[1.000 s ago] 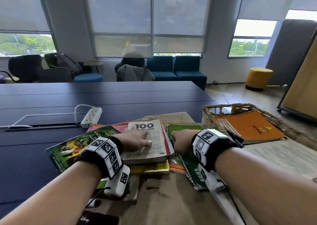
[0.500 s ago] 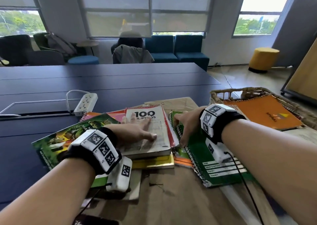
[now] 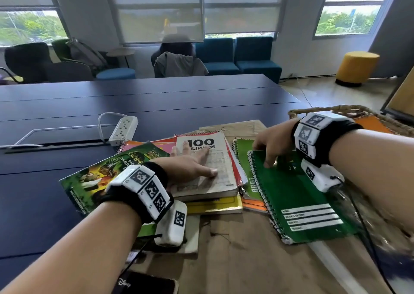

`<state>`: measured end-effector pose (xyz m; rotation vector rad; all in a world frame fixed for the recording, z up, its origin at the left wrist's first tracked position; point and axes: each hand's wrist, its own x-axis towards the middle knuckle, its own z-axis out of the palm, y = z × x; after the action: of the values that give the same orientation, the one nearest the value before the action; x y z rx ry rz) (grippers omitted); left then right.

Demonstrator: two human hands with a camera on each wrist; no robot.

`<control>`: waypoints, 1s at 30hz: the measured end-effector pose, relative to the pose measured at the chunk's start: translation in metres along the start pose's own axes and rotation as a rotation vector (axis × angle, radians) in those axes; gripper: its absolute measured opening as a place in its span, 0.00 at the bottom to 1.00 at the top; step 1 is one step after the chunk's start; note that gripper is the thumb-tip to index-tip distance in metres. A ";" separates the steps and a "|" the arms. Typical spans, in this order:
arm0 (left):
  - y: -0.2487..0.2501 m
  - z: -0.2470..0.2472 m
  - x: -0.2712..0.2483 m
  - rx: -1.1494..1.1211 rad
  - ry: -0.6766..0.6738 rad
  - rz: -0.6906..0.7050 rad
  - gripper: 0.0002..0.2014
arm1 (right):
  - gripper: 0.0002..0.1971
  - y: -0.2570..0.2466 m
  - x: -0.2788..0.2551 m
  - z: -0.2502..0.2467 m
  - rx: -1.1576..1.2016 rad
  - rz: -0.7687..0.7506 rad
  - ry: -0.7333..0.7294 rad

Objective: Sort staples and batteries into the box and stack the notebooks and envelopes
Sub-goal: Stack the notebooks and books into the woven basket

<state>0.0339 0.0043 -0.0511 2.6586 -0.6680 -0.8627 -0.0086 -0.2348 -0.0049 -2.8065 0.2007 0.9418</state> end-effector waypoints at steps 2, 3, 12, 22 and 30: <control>0.000 0.001 0.001 0.001 -0.002 -0.002 0.45 | 0.06 0.001 -0.007 -0.007 0.084 -0.063 0.034; 0.000 0.001 0.002 -0.002 -0.003 0.001 0.45 | 0.05 0.001 -0.011 -0.012 0.158 -0.106 0.051; -0.009 0.003 0.009 -0.124 0.020 0.037 0.48 | 0.06 -0.046 -0.002 0.001 0.314 -0.320 0.194; -0.006 -0.005 -0.002 -0.221 0.087 0.082 0.45 | 0.22 -0.062 0.009 0.021 0.040 -0.212 0.239; -0.047 -0.068 -0.008 -0.008 0.290 -0.108 0.42 | 0.21 -0.062 0.011 0.016 0.030 -0.187 0.214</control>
<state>0.0853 0.0564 -0.0120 2.7556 -0.4531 -0.4871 0.0020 -0.1715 -0.0167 -2.8347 -0.0210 0.5934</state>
